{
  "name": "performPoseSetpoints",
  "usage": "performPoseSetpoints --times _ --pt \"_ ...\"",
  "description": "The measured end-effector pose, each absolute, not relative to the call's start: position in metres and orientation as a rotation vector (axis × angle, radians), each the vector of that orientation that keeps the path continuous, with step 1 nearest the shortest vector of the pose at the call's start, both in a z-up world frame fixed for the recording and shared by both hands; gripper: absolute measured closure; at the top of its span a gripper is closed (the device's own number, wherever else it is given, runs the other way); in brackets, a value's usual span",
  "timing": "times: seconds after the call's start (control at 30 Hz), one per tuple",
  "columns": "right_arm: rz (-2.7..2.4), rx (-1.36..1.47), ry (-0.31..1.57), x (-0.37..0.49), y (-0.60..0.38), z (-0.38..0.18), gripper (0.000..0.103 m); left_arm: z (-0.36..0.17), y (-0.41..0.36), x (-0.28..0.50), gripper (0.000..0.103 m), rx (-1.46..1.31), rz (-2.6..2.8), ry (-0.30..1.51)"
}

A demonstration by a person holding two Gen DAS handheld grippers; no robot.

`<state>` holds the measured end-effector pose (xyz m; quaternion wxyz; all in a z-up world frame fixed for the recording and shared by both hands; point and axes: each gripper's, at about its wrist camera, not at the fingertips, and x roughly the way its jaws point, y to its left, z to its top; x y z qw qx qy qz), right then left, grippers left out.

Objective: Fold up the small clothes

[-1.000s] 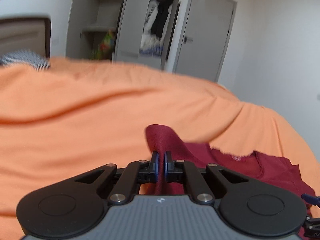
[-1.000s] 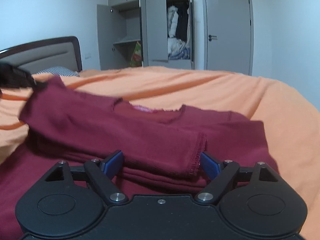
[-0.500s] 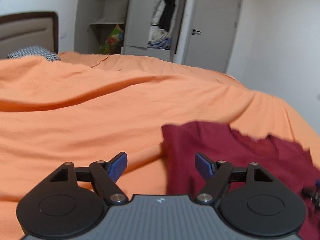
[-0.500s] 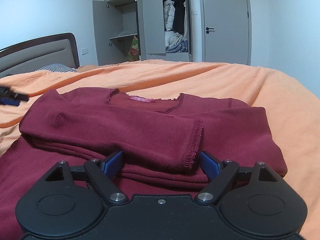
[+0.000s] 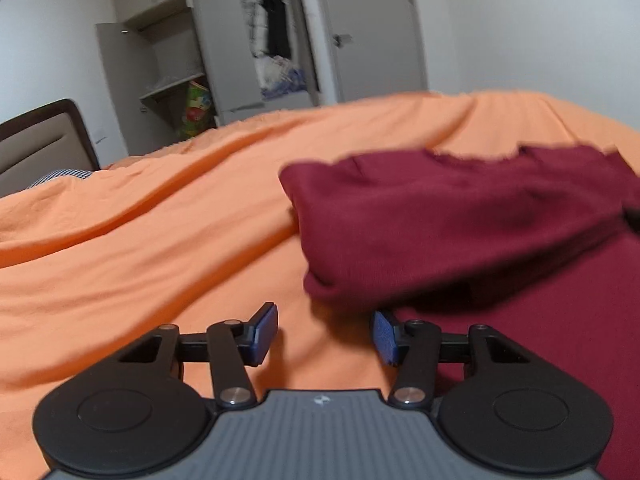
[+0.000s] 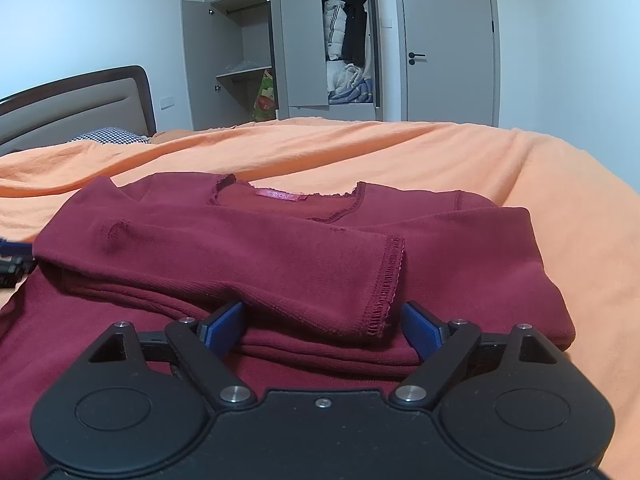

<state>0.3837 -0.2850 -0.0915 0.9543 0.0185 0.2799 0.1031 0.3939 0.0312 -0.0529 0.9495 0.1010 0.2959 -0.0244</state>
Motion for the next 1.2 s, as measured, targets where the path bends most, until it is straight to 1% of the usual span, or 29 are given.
performPoseSetpoints --times 0.2,0.27,0.3,0.37,0.4,0.57,0.63,0.73,0.87,0.93,0.97,1.03,1.1,1.17,1.2 --pt "0.211 0.047 0.571 0.385 -0.286 -0.095 0.015 -0.040 0.028 0.401 0.044 0.231 0.021 0.460" --pt "0.211 0.051 0.576 0.386 -0.286 -0.096 0.015 -0.038 0.024 0.404 0.044 0.266 -0.007 0.439" --pt "0.211 0.053 0.577 0.386 -0.286 -0.097 0.014 -0.038 0.022 0.406 0.047 0.283 -0.021 0.433" --pt "0.211 0.054 0.576 0.386 -0.286 -0.097 0.014 -0.037 0.020 0.411 0.073 0.293 -0.062 0.439" --pt "0.211 0.054 0.575 0.387 -0.286 -0.097 0.014 -0.037 0.021 0.413 0.093 0.277 -0.091 0.458" --pt "0.211 0.054 0.575 0.387 -0.286 -0.097 0.014 -0.026 0.021 0.416 0.094 0.189 0.039 0.526" --pt "0.211 0.054 0.575 0.387 -0.286 -0.097 0.014 -0.026 0.032 0.419 0.094 0.078 0.105 0.578" --pt "0.210 0.051 0.575 0.387 -0.285 -0.098 0.014 -0.039 0.051 0.426 0.094 -0.091 0.134 0.665" --pt "0.210 0.052 0.574 0.387 -0.285 -0.098 0.014 -0.052 0.053 0.427 0.094 -0.121 0.119 0.685" --pt "0.209 0.051 0.574 0.387 -0.286 -0.098 0.014 -0.055 0.053 0.428 0.090 -0.117 0.116 0.702" --pt "0.208 0.051 0.574 0.387 -0.286 -0.098 0.014 -0.056 0.054 0.427 0.087 -0.115 0.121 0.711" --pt "0.204 0.051 0.572 0.387 -0.286 -0.098 0.013 -0.057 0.057 0.425 0.072 -0.115 0.136 0.711" --pt "0.199 0.051 0.571 0.387 -0.285 -0.099 0.011 -0.056 0.058 0.421 0.060 -0.108 0.152 0.713" --pt "0.196 0.053 0.574 0.386 -0.286 -0.097 0.011 -0.055 0.061 0.413 0.054 -0.100 0.150 0.719" --pt "0.196 0.055 0.575 0.385 -0.287 -0.096 0.010 -0.055 0.063 0.409 0.049 -0.098 0.150 0.727"
